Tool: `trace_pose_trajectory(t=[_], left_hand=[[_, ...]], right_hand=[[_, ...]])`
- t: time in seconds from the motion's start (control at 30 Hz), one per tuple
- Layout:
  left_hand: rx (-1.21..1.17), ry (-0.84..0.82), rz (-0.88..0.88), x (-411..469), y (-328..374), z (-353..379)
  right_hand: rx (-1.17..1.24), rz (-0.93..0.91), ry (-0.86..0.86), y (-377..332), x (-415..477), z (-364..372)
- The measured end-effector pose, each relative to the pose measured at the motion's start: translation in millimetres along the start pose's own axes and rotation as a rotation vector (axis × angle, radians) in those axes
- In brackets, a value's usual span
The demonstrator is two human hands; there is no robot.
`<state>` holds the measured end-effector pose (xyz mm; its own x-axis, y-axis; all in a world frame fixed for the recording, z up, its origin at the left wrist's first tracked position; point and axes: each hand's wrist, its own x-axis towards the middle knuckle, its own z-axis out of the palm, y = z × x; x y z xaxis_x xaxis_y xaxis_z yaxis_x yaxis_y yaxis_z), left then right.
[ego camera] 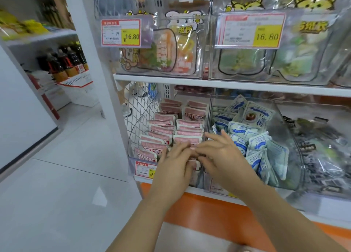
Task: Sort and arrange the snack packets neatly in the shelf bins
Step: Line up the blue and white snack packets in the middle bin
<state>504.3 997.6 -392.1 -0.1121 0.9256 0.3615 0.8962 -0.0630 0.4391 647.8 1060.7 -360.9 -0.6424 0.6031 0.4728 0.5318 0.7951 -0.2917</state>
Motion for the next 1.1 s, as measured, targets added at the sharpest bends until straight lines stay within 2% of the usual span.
trace_pose_trajectory(t=[0.07, 0.17, 0.33, 0.43, 0.5, 0.53, 0.6, 0.67, 0.8, 1.0, 1.1], left_hand=[[0.090, 0.024, -0.029, -4.4, 2.4, -0.9], [0.272, -0.110, -0.059, -8.8, 4.2, 2.8], [0.333, -0.198, -0.057, -1.4, 8.6, 2.1], [0.257, -0.035, -0.050, 4.0, 21.9, -3.8], [0.212, 0.100, 0.064, 9.4, 38.5, -6.2], [0.220, 0.141, 0.128, 12.9, 46.4, -3.9], [0.260, 0.047, 0.186, 17.0, 65.9, -2.3], [0.303, -0.113, 0.180, 18.3, 81.4, 2.0], [0.215, -0.204, 0.158, 26.9, 95.2, 15.7], [0.075, -0.124, 0.026, 34.5, 101.3, 31.2], [0.034, -0.128, -0.003, 43.9, 103.5, 38.4]], right_hand=[[-0.012, 0.040, 0.048, 4.4, -7.5, -7.4], [-0.006, 0.145, 0.065, 13.1, -21.8, -19.9], [-0.072, 0.242, 0.155, 30.2, -54.9, -44.9], [-0.115, 0.284, 0.226, 46.4, -78.1, -61.2], [-0.155, 0.287, 0.252, 58.6, -93.3, -67.7], [-0.169, 0.285, 0.246, 62.9, -98.7, -69.6], [-0.171, 0.287, 0.210, 67.9, -104.0, -70.0], [-0.161, 0.297, 0.160, 69.3, -104.0, -69.5], [-0.154, 0.350, 0.048, 73.6, -96.1, -70.1], [-0.198, 0.335, -0.105, 82.3, -78.9, -66.5], [-0.154, 0.348, -0.079, 85.4, -73.8, -67.0]])
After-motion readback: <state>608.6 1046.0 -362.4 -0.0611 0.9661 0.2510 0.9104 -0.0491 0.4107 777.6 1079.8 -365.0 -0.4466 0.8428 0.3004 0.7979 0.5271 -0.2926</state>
